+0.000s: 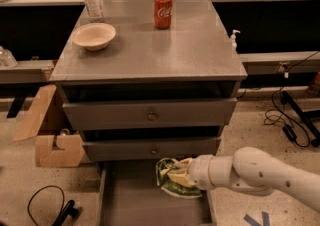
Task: Place green jalapeno chip bag into bottom drawer
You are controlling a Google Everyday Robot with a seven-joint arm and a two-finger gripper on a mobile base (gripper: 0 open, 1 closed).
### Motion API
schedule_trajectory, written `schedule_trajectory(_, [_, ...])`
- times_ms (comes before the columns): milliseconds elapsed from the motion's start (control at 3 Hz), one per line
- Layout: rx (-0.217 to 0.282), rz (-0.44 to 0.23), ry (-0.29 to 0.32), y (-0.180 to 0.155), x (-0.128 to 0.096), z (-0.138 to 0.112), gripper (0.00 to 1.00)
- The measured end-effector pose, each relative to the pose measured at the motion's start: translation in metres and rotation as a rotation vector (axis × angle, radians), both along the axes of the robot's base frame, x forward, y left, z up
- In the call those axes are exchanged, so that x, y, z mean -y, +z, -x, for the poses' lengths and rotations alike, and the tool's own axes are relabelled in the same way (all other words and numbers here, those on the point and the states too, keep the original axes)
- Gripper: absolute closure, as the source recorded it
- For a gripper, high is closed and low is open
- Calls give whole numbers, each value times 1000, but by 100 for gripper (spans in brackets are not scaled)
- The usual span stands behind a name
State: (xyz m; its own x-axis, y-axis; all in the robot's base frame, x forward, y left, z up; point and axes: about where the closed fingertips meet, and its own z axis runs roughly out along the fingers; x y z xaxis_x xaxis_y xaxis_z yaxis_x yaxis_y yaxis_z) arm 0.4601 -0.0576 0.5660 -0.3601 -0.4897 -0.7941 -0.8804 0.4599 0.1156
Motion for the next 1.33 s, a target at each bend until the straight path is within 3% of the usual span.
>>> schedule_trajectory(333, [78, -46, -28, -52, -20, -24, 100])
schedule_trajectory(667, [112, -100, -77, -101, -33, -57, 100])
schedule_trajectory(1000, [37, -165, -124, -171, -47, -71, 100])
schedule_trajectory(1333, [-111, -220, -153, -254, -66, -53, 100])
